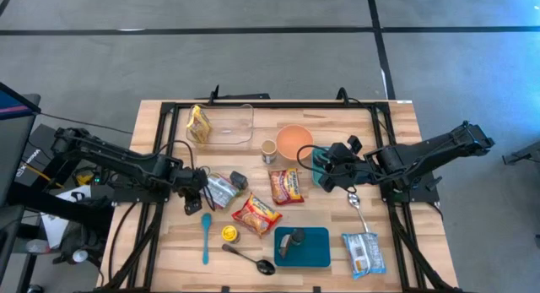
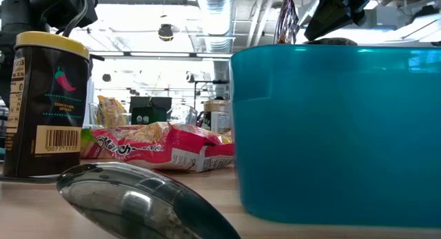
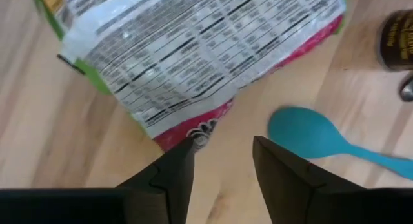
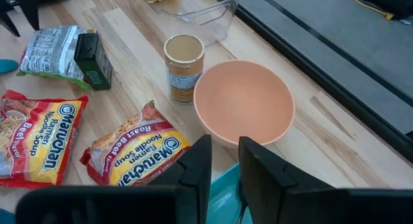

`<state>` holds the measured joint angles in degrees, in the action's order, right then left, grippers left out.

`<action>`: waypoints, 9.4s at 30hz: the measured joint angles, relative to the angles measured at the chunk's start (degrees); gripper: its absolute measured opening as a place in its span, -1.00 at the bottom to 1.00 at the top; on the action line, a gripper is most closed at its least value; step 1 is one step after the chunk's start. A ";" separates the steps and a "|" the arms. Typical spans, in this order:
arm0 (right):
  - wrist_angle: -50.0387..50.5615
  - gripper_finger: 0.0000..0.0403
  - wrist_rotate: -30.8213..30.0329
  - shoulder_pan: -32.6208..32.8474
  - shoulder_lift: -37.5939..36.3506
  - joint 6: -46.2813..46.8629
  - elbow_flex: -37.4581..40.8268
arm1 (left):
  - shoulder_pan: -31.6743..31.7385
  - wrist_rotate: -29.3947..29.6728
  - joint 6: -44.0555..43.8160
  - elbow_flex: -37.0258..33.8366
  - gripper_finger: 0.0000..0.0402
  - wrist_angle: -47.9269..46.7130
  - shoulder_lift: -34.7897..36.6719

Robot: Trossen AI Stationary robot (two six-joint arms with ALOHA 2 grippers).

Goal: Pick & Place Food Item
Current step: Put the green noodle pack into the transparent bin

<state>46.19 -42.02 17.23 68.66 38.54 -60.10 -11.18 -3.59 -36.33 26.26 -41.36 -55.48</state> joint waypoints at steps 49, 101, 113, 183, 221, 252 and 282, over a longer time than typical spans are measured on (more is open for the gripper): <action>0.00 -0.64 0.04 0.00 0.00 0.01 -0.02 | 0.00 9.31 5.49 -5.81 -0.04 6.48 -0.17; -0.03 -0.64 0.02 0.01 0.00 0.03 -0.02 | 0.00 9.14 5.43 -8.37 -1.00 14.81 8.38; -0.02 -0.64 0.02 0.02 0.00 0.03 -0.02 | 0.00 9.14 5.63 -8.37 -1.00 14.81 15.71; -0.04 -0.64 -0.48 0.00 0.00 -0.17 -0.02 | 16.10 54.64 58.57 -8.33 -1.00 65.50 20.44; -0.02 -0.64 -1.33 0.00 0.00 -0.17 -0.02 | 30.40 72.76 44.25 -8.28 -1.00 65.85 -3.26; 0.00 -0.64 -1.33 0.00 0.00 -0.34 -0.02 | 28.68 74.79 30.59 -8.35 -1.00 63.54 -9.22; 0.00 -0.64 -1.29 0.00 0.00 -1.05 -0.02 | 28.83 76.06 21.89 -8.37 -1.00 61.28 -14.38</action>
<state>46.19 -43.31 17.23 68.66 37.50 -60.12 17.65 72.47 -14.44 17.89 19.92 -69.87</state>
